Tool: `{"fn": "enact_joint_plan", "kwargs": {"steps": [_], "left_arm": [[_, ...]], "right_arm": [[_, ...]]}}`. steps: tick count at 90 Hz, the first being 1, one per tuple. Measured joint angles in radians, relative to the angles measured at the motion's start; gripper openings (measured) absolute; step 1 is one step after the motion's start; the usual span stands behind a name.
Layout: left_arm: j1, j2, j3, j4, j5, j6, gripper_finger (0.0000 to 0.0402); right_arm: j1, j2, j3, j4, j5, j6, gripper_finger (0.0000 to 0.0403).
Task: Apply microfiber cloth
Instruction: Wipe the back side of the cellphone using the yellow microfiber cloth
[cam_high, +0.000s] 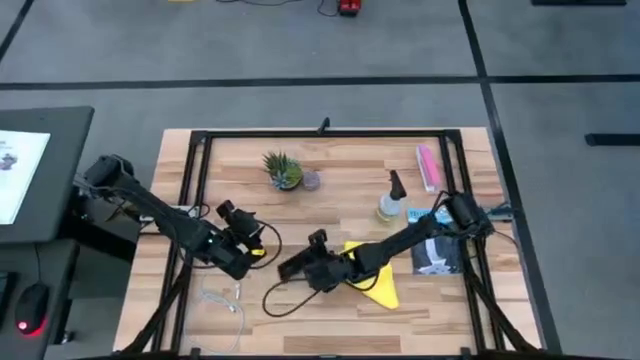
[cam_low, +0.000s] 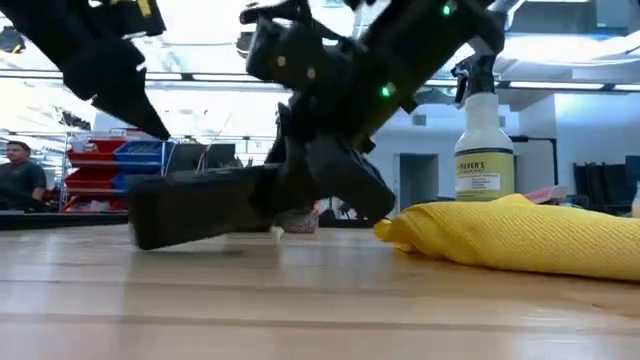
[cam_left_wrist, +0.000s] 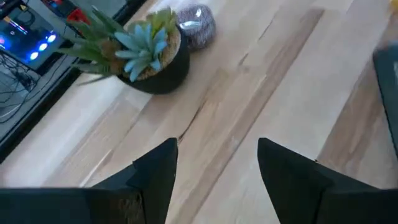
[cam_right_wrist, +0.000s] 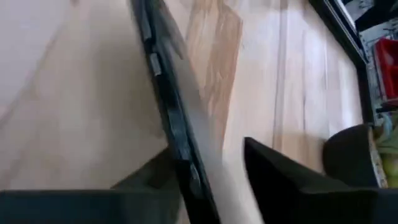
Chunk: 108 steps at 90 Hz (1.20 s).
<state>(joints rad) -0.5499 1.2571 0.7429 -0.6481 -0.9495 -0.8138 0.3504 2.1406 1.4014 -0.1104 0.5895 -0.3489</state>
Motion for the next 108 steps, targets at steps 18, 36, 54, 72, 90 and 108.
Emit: {"fn": "enact_joint_plan", "kwargs": {"steps": [18, 36, 54, 72, 90, 108], "left_arm": [[-0.001, 0.066, 0.000, 0.035, 0.004, -0.001, 0.0200], [-0.001, 0.129, 0.000, 0.052, 0.043, -0.003, 0.0200], [-0.012, 0.181, 0.000, 0.109, 0.107, 0.033, 0.0200], [-0.033, 0.208, 0.000, 0.161, 0.141, 0.069, 0.0200], [-0.035, 0.212, 0.000, 0.222, 0.146, 0.096, 0.0201], [-0.034, 0.212, 0.000, 0.417, 0.279, 0.312, 0.0201]], "right_arm": [[0.010, -0.108, 0.009, -0.118, 0.000, 0.066, 0.0289], [0.030, -0.260, 0.009, -0.357, -0.061, 0.250, 0.0300], [0.094, -0.360, -0.048, -0.516, -0.227, 0.528, 0.0301], [0.194, -0.356, -0.187, -0.509, -0.276, 0.804, 0.0301], [0.220, -0.285, -0.335, -0.351, -0.266, 0.979, 0.0301], [0.209, -0.248, -0.385, -0.226, -0.227, 1.007, 0.0226]]}}
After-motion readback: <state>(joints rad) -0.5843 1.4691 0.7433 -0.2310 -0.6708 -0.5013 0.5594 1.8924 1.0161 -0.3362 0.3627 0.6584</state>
